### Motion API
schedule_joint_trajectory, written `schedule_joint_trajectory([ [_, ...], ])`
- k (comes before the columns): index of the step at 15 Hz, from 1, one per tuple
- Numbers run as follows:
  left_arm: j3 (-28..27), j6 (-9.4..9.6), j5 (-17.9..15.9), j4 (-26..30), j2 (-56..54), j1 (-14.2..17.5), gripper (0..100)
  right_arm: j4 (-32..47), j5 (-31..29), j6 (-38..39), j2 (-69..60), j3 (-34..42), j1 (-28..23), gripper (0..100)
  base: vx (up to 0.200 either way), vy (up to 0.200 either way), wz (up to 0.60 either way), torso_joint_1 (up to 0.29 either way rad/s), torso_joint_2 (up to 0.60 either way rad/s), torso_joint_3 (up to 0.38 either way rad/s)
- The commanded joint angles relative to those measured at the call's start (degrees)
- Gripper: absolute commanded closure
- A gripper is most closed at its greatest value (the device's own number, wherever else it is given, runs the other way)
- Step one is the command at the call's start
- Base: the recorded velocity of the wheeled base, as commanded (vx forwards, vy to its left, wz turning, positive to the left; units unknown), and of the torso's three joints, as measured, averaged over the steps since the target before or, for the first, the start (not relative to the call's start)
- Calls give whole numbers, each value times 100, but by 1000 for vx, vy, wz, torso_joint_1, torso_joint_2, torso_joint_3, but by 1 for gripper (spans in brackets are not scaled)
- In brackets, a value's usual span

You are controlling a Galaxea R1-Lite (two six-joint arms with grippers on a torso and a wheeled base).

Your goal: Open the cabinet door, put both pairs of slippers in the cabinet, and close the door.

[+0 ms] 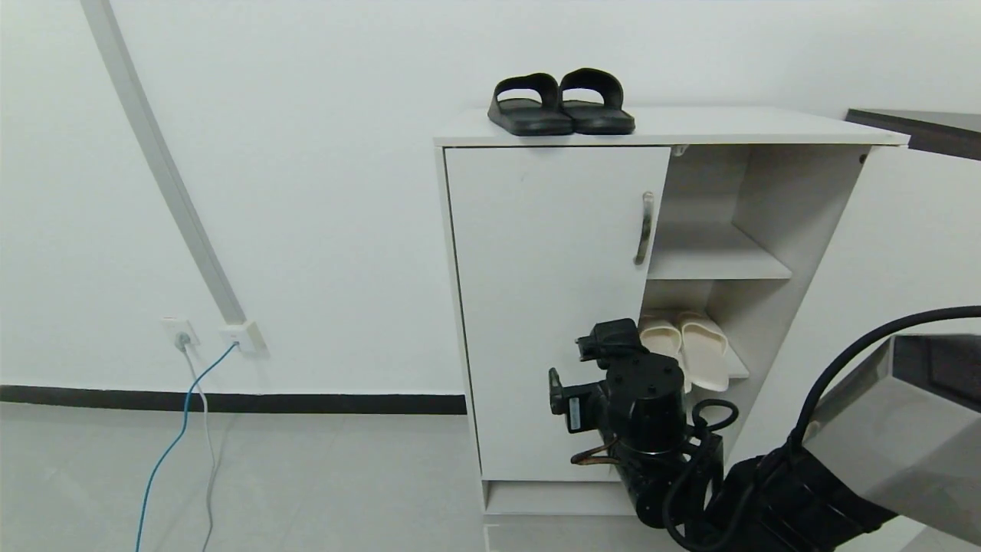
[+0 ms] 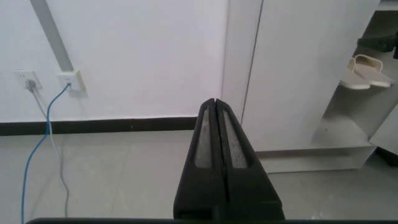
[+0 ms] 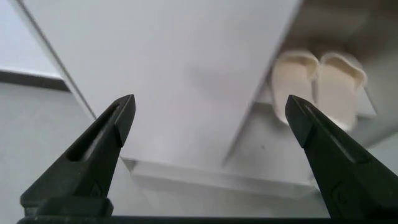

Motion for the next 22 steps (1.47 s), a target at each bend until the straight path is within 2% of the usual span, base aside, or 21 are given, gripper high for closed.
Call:
schedule_joint_trajectory([
  [1,1,-3,-2,0,7,-4,100,-66,37,-11,11,66,-15,0,0,0,0,0,0,0],
  [22,1,14,-11,0,7,-4,100,-251,107,-64,28,154,-15,0,0,0,0,0,-7,-7],
])
